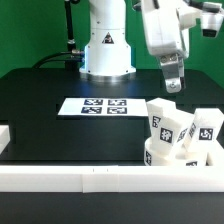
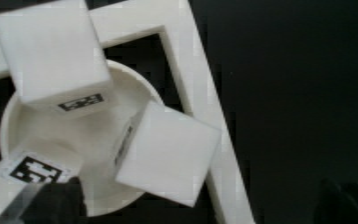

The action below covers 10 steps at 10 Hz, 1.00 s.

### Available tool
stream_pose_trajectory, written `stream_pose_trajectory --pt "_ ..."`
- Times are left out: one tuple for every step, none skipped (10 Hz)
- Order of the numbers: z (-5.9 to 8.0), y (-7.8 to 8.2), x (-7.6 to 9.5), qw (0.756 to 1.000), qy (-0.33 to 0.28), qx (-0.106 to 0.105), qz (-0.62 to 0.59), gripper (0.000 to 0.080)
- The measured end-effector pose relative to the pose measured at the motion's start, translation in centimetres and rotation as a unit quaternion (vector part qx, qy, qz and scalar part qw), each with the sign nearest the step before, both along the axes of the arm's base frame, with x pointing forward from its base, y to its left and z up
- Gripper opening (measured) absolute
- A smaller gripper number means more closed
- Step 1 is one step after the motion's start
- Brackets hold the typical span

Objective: Assemble stool

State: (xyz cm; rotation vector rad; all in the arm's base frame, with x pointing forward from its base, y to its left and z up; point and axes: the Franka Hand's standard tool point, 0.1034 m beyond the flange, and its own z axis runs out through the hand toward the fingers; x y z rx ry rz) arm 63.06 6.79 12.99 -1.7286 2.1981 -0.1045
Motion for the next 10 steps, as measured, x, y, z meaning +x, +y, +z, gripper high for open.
stream_pose_trajectory --pt "-0.10 -0.01 -0.03 0.999 -0.004 -0.011 0.032 0.0649" --pt "-0.11 -0.04 -0.02 0.996 -0.012 -0.028 0.080 0.0649" --pt "-0.13 -0.04 -0.03 0.993 -0.016 -0.038 0.111 0.0649" --pt "-0.15 -0.04 -0.03 0.984 -0.024 -0.057 0.165 0.0649" --pt "-0.34 0.24 -0.23 0.960 -0.026 -0.090 0.265 0.0649" --pt "-0.41 0.51 -0.34 0.937 -0.026 -0.110 0.331 0.0649" --pt "-0.53 0.62 -0.40 0.906 -0.029 -0.130 0.402 0.0649" --pt "-0.63 0.62 -0.31 0.883 -0.035 -0.143 0.445 0.0649" --pt "-0.60 0.52 -0.26 0.862 -0.042 -0.154 0.481 0.0649" --pt "-0.61 0.44 -0.26 0.836 -0.046 -0.167 0.520 0.0649"
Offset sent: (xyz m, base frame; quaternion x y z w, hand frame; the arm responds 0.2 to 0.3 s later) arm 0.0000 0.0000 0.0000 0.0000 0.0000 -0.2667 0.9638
